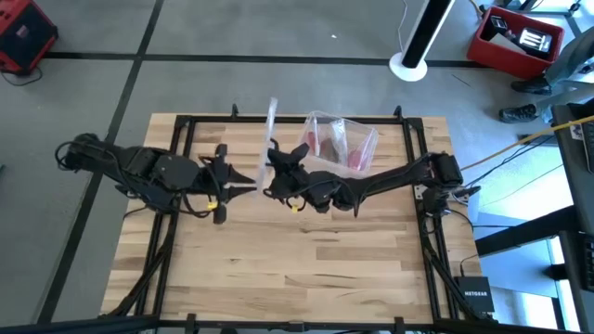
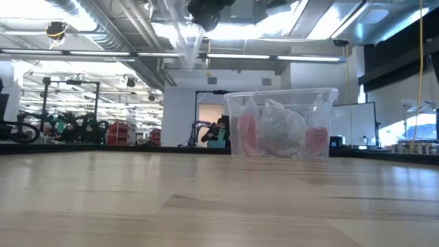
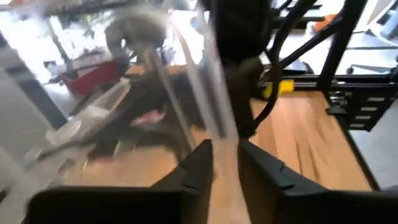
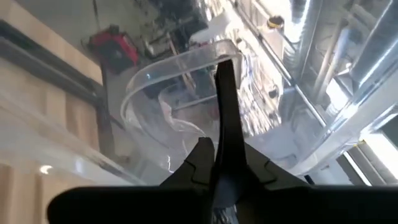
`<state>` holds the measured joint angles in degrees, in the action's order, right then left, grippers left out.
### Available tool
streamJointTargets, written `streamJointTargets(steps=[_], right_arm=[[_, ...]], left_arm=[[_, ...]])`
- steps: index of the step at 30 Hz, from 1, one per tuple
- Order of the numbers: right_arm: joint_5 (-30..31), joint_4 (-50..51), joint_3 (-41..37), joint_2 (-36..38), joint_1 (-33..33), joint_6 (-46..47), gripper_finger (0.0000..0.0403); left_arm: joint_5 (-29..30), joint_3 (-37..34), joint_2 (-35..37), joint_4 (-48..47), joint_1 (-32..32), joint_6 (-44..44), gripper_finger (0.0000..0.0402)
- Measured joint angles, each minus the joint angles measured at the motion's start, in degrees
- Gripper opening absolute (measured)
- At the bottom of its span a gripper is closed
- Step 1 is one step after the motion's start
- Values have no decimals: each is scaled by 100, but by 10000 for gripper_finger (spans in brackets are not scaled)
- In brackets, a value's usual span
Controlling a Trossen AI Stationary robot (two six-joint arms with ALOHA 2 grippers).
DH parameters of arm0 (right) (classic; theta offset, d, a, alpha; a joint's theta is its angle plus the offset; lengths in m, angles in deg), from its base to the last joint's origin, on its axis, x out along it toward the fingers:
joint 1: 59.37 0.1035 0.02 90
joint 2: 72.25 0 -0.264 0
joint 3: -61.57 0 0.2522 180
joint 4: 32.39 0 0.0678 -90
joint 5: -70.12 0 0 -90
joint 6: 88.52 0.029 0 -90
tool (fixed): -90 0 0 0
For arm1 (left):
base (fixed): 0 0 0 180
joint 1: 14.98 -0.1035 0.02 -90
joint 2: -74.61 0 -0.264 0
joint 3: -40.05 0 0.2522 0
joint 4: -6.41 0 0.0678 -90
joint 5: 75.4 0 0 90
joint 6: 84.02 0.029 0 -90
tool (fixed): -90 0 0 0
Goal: Roll bandage
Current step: Close the transparent bin
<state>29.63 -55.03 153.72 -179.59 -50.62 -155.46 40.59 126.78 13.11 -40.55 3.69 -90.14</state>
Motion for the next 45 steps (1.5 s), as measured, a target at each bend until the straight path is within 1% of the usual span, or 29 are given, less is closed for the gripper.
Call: streamJointTargets(steps=[3,6,10,14,16,19,23,24,26,27,29,31,34,36,38,41,43,45], right_arm=[[189,661,246,155,-14,114,31],[352,1428,495,320,-44,288,31],[512,2517,933,486,-44,373,32],[877,3834,1683,671,-103,632,32],[951,4791,2127,681,-198,1036,32],[934,6510,2947,657,-439,1940,32],[755,8690,3883,690,-926,3531,32],[581,9268,4086,682,-1078,3975,32],[-71,10301,4427,662,-1392,4855,32],[-491,10710,4560,662,-1557,5271,32],[-1132,11285,4678,679,-1865,5934,32],[-1584,11838,4685,675,-2119,6342,32],[-2092,12605,4672,618,-2389,6740,32],[-2492,12609,4631,624,-2527,6996,32],[-3065,12651,4591,670,-2617,7066,32],[-3400,12626,4582,695,-2675,7193,32],[-3727,12640,4567,698,-2736,7260,32],[-3865,12635,4563,690,-2805,7250,32]], left_arm=[[64,0,175,-222,-40,-11,97],[85,84,422,-599,-34,215,122],[315,131,800,-1333,-108,39,133],[452,129,1020,-2092,-192,-343,134],[484,43,1085,-2268,-219,-519,134],[491,-211,1165,-2311,-228,-588,134],[517,-516,1157,-2288,-228,-588,134],[517,-595,1138,-2277,-228,-596,134],[515,-716,1093,-2288,-228,-663,134],[517,-764,1081,-2277,-228,-682,134],[519,-868,1076,-2252,-228,-698,134],[521,-993,1064,-2179,-228,-697,134],[521,-1076,1045,-2096,-228,-672,134],[521,-1093,1038,-2117,-228,-672,134],[521,-1093,1040,-2099,-228,-670,134],[523,-1093,1040,-2066,-228,-649,134],[523,-1093,1038,-2010,-228,-567,134],[521,-1093,1038,-2012,-228,-565,134]])
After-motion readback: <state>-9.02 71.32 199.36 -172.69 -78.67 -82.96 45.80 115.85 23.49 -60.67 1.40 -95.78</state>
